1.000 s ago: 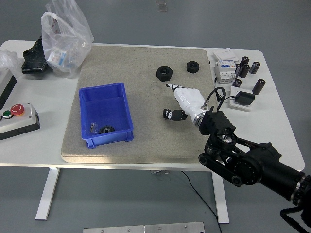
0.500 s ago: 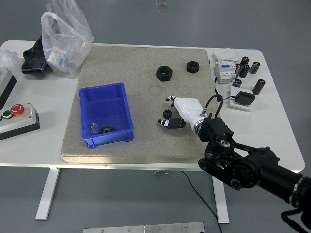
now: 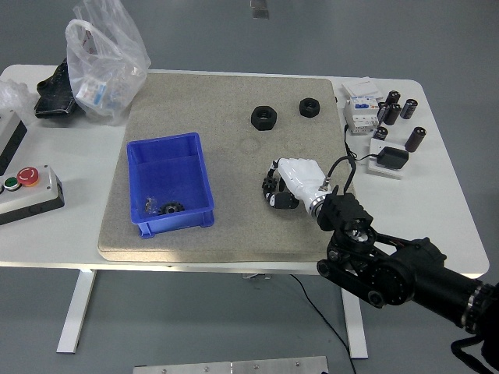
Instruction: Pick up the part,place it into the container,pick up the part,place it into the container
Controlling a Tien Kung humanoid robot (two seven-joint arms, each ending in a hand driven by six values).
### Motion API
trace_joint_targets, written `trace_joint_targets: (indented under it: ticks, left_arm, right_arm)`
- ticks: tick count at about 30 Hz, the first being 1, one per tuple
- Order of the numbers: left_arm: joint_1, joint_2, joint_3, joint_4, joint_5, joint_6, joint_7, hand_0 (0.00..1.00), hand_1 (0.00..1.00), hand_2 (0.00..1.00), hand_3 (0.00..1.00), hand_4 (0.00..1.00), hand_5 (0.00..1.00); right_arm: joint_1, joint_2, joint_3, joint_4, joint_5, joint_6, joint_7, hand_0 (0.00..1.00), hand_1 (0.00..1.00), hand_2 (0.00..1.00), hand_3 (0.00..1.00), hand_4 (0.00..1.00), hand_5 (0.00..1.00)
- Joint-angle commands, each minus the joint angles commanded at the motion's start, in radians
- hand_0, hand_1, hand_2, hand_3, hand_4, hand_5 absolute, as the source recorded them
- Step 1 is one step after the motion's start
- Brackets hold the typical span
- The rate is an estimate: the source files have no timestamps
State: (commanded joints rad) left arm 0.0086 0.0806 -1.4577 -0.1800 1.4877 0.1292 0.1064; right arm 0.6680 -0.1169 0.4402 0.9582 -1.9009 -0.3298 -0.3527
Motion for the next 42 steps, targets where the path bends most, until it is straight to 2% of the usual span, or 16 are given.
trace_joint_targets:
  ticks: [8, 15, 20, 24, 27, 28, 33, 34, 39, 40, 42]
  left_arm:
    - [0.000, 0.000, 0.000, 0.000, -0.001, 0.000, 0.000, 0.665, 0.585, 0.565, 0.624, 0.627, 0.244]
    - [0.002, 0.002, -0.004, 0.000, 0.001, 0.001, 0.002, 0.665, 0.585, 0.565, 0.625, 0.629, 0.245]
    - [-0.001, 0.004, 0.000, 0.000, -0.003, 0.001, 0.002, 0.665, 0.584, 0.565, 0.625, 0.628, 0.246]
    - [-0.002, 0.005, 0.002, 0.000, -0.006, 0.001, 0.003, 0.665, 0.584, 0.565, 0.625, 0.629, 0.247]
    - [-0.002, 0.006, 0.001, 0.000, -0.005, 0.001, 0.004, 0.665, 0.584, 0.565, 0.625, 0.629, 0.247]
    - [-0.001, 0.006, 0.001, 0.000, -0.005, 0.001, 0.004, 0.665, 0.584, 0.566, 0.625, 0.629, 0.247]
    - [-0.001, 0.008, 0.000, 0.000, -0.004, 0.001, 0.005, 0.665, 0.584, 0.566, 0.625, 0.629, 0.247]
    - [-0.001, 0.008, -0.001, 0.000, -0.004, 0.001, 0.005, 0.665, 0.582, 0.566, 0.625, 0.629, 0.249]
    - [-0.002, 0.008, 0.001, 0.000, -0.005, 0.000, 0.005, 0.665, 0.582, 0.566, 0.625, 0.629, 0.249]
    - [-0.003, 0.009, 0.001, 0.000, -0.005, 0.000, 0.004, 0.665, 0.583, 0.565, 0.625, 0.629, 0.249]
    - [-0.003, 0.009, 0.002, 0.000, -0.005, 0.000, 0.004, 0.665, 0.583, 0.565, 0.625, 0.629, 0.249]
  right_arm:
    - [0.009, -0.007, -0.003, 0.021, -0.013, -0.014, 0.006, 0.262, 0.464, 0.280, 0.445, 0.301, 0.068]
    - [0.075, -0.010, -0.025, 0.137, -0.045, -0.011, -0.009, 0.261, 0.461, 0.274, 0.440, 0.302, 0.065]
    - [0.132, 0.028, -0.084, 0.242, -0.076, -0.016, -0.016, 0.261, 0.461, 0.273, 0.440, 0.302, 0.066]
    - [0.150, 0.066, -0.131, 0.287, -0.093, -0.025, -0.016, 0.270, 0.475, 0.286, 0.469, 0.318, 0.039]
    - [0.153, 0.081, -0.158, 0.292, -0.097, -0.029, -0.016, 0.270, 0.475, 0.286, 0.469, 0.318, 0.039]
    - [0.153, 0.085, -0.168, 0.290, -0.096, -0.029, -0.016, 0.266, 0.483, 0.288, 0.594, 0.321, 0.013]
    - [0.153, 0.094, -0.194, 0.279, -0.094, -0.020, -0.021, 0.266, 0.483, 0.288, 0.594, 0.321, 0.013]
    - [0.153, 0.094, -0.196, 0.277, -0.094, -0.018, -0.022, 0.262, 0.484, 0.286, 0.670, 0.345, 0.034]
    - [0.154, 0.096, -0.196, 0.271, -0.097, -0.008, -0.030, 0.262, 0.484, 0.286, 0.670, 0.345, 0.034]
    - [0.154, 0.097, -0.196, 0.269, -0.098, -0.006, -0.032, 0.255, 0.476, 0.273, 0.719, 0.365, 0.094]
    - [0.153, 0.097, -0.194, 0.265, -0.099, -0.002, -0.036, 0.255, 0.476, 0.273, 0.719, 0.365, 0.094]
